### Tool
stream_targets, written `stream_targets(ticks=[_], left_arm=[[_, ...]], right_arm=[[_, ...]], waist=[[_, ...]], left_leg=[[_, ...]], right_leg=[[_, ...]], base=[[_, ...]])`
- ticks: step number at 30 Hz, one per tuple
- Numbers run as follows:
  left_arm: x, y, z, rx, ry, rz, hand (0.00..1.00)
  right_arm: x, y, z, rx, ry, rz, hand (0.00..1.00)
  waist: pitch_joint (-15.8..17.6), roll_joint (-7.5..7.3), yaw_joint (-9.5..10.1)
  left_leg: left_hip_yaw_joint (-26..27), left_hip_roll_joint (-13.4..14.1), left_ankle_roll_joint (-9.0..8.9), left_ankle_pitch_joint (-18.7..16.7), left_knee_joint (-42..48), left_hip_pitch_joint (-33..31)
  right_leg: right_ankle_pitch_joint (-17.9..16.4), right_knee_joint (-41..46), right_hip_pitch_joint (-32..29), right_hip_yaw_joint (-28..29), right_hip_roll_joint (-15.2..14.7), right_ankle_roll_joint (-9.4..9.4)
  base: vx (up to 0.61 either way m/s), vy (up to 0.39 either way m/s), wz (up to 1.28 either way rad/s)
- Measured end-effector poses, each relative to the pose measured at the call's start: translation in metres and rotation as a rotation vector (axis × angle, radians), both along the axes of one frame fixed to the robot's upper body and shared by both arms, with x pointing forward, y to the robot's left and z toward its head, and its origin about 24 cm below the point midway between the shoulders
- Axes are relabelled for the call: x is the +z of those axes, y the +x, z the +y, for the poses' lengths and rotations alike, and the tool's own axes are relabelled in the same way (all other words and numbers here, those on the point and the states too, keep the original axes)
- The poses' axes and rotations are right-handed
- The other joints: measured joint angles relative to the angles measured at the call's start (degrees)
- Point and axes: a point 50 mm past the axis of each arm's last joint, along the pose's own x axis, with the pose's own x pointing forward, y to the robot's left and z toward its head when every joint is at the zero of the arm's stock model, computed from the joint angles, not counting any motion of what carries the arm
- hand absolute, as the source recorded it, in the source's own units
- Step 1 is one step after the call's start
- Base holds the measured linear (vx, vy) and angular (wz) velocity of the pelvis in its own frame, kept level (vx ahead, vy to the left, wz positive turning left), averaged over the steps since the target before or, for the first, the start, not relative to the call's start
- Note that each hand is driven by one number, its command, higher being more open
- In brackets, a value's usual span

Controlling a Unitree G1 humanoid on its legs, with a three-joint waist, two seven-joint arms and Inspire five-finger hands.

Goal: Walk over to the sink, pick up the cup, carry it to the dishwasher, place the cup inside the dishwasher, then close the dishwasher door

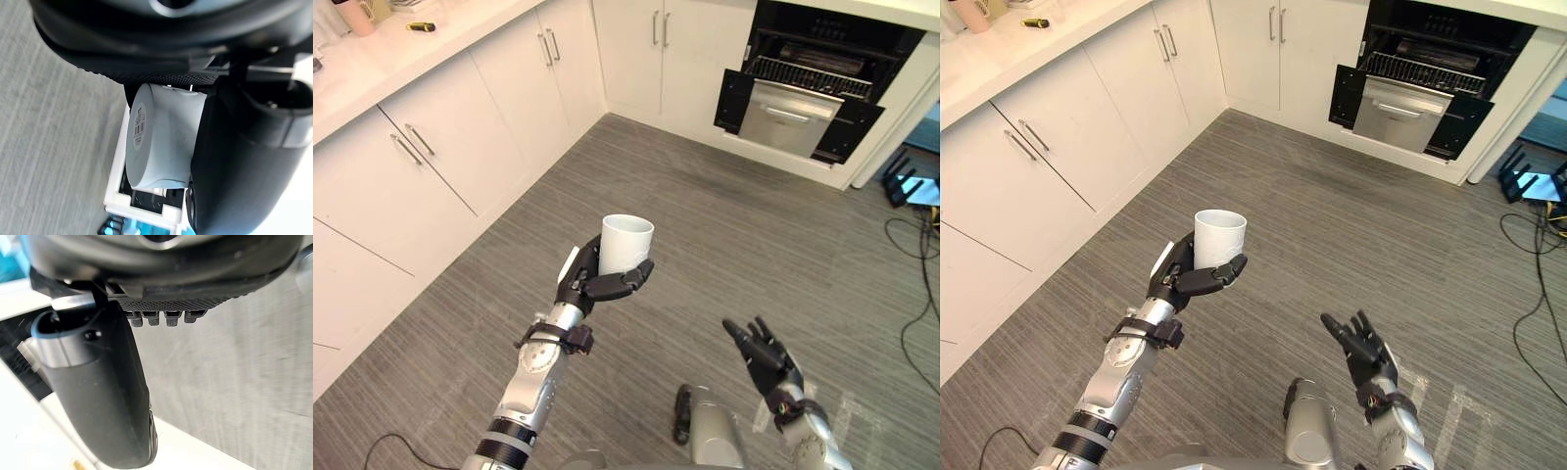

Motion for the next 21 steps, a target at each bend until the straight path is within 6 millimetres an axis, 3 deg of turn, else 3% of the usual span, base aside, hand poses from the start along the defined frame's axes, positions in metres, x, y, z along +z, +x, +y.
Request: stream_targets(ticks=[1,2,3,4,5,6,8,9,10,11,12,13,15,17,18,19,20,21], left_arm=[[-0.006,-0.006,0.0,0.028,-0.011,0.025,0.0],[-0.008,-0.009,0.0,0.042,-0.017,0.034,0.0],[-0.009,-0.01,0.0,0.059,-0.025,0.043,0.0],[-0.007,-0.011,0.0,0.074,-0.033,0.036,0.0],[-0.004,-0.012,0.0,0.08,-0.038,0.026,0.0],[0.004,-0.013,0.0,0.09,-0.052,-0.008,0.0],[0.02,-0.016,-0.002,0.101,-0.088,-0.071,0.0],[0.024,-0.017,-0.001,0.117,-0.104,-0.089,0.0],[0.027,-0.019,0.002,0.141,-0.124,-0.101,0.0],[0.028,-0.021,0.003,0.157,-0.135,-0.103,0.0],[0.026,-0.025,0.007,0.191,-0.159,-0.105,0.0],[0.024,-0.025,0.014,0.226,-0.168,-0.104,0.0],[0.018,-0.029,0.028,0.279,-0.167,-0.083,0.0],[0.013,-0.038,0.049,0.368,-0.148,-0.082,0.0],[0.013,-0.039,0.052,0.381,-0.148,-0.087,0.0],[0.014,-0.04,0.054,0.39,-0.149,-0.091,0.0],[0.018,-0.039,0.052,0.385,-0.149,-0.108,0.0],[0.02,-0.038,0.05,0.381,-0.142,-0.12,0.0]], right_arm=[[-0.003,-0.007,-0.002,-0.013,-0.018,0.027,1.0],[-0.004,-0.009,-0.003,-0.021,-0.028,0.032,1.0],[-0.003,-0.012,-0.005,-0.03,-0.05,0.03,1.0],[0.002,-0.008,-0.006,-0.034,-0.063,0.004,1.0],[0.006,-0.005,-0.005,-0.033,-0.071,-0.019,1.0],[0.016,0.002,-0.004,-0.027,-0.092,-0.076,1.0],[0.033,0.019,0.003,-0.004,-0.118,-0.169,1.0],[0.038,0.029,0.009,0.01,-0.123,-0.201,1.0],[0.043,0.038,0.015,0.019,-0.131,-0.23,1.0],[0.045,0.039,0.016,0.021,-0.141,-0.235,1.0],[0.045,0.039,0.018,0.033,-0.15,-0.241,1.0],[0.038,0.038,0.027,0.042,-0.12,-0.219,1.0],[0.031,0.035,0.035,0.074,-0.087,-0.201,1.0],[0.028,0.036,0.043,0.098,-0.047,-0.204,1.0],[0.028,0.036,0.042,0.097,-0.048,-0.203,1.0],[0.025,0.034,0.039,0.088,-0.048,-0.192,1.0],[0.025,0.035,0.035,0.071,-0.047,-0.192,1.0],[0.026,0.036,0.034,0.06,-0.041,-0.195,1.0]], waist=[[-0.2,0.4,0.61],[-0.3,0.55,1.07],[-0.2,0.47,1.51],[-0.1,0.19,1.61],[0.1,-0.07,1.73],[0.1,-0.04,2.27],[0.3,-0.45,3.58],[0.4,-0.68,3.97],[0.2,-0.34,4.65],[-0.3,0.65,4.89],[-1.3,3.07,5.51],[-0.7,2.09,6.34],[0.0,1.08,6.49],[-0.3,-0.44,7.48],[-0.4,-0.81,7.64],[-1.2,-1.75,7.67],[-1.6,-2.44,7.3],[-1.6,-2.72,6.94]], left_leg=[[0.3,3.2,0.08,7.5,9.5,-3.4],[0.7,4.9,0.6,6.9,14.2,-5.1],[2.2,7.0,3.41,4.3,20.1,-8.1],[4.5,8.1,6.62,0.8,20.1,-10.5],[5.9,8.5,7.96,-0.8,17.9,-11.5],[8.5,8.6,8.98,-3.2,10.1,-12.8],[9.6,5.2,8.17,-3.9,-10.0,-13.9],[8.4,2.7,6.77,-2.7,-19.7,-14.1],[6.6,0.3,4.13,2.2,-33.0,-13.9],[5.7,-0.1,2.25,4.6,-39.2,-13.6],[5.1,0.9,1.35,3.4,-44.7,-13.1],[5.5,1.0,4.36,9.0,-40.0,-12.3],[5.3,0.8,5.18,9.5,-33.9,-12.6],[3.4,-1.7,10.13,5.4,-23.7,-15.0],[3.5,-2.2,10.43,3.6,-21.3,-16.0],[4.5,-3.8,10.84,1.4,-19.3,-16.8],[5.2,-5.8,12.26,-0.2,-19.2,-16.6],[5.2,-6.6,12.51,-0.7,-19.1,-16.4]], right_leg=[[-0.7,-2.6,4.2,0.2,1.8,-0.39],[-0.8,-3.6,6.1,0.5,2.5,-0.42],[-0.5,-5.9,9.9,1.3,3.2,0.13],[-0.3,-8.5,13.0,2.3,3.3,0.46],[-0.2,-9.7,14.0,3.1,3.2,0.71],[0.0,-11.2,15.5,4.6,2.8,1.04],[0.0,-12.5,17.2,6.9,1.0,1.08],[-0.1,-13.0,17.9,8.1,-0.3,1.3],[-0.3,-14.2,19.0,9.4,-1.2,1.82],[-0.3,-14.6,19.4,9.8,-0.7,2.37],[-1.8,-15.0,21.2,10.1,0.8,5.27],[-4.4,-14.8,24.5,11.1,-0.8,7.81],[-5.8,-13.6,26.2,11.3,-1.5,8.34],[-10.1,-11.8,26.0,12.8,-3.9,7.51],[-10.8,-11.9,26.0,13.0,-4.7,7.99],[-11.5,-12.8,26.6,12.8,-6.7,6.7],[-9.3,-9.6,25.5,12.3,-8.9,7.87],[-8.2,-5.3,23.7,12.2,-10.0,8.64]], base=[[0.32,-0.071,-0.26],[0.42,-0.048,-0.49],[0.43,-0.013,-0.53],[0.42,-0.004,-0.55],[0.47,0.06,-0.61],[0.46,0.123,-0.68],[0.4,0.18,-0.69],[0.34,0.249,-0.65],[0.33,0.265,-0.6],[0.35,0.31,-0.63],[0.39,0.375,-0.59],[0.39,0.371,-0.48],[0.3,0.261,-0.29],[0.25,0.236,-0.52],[0.27,0.28,-0.29],[0.34,0.265,-0.01],[0.36,0.248,0.12],[0.37,0.219,0.21]])
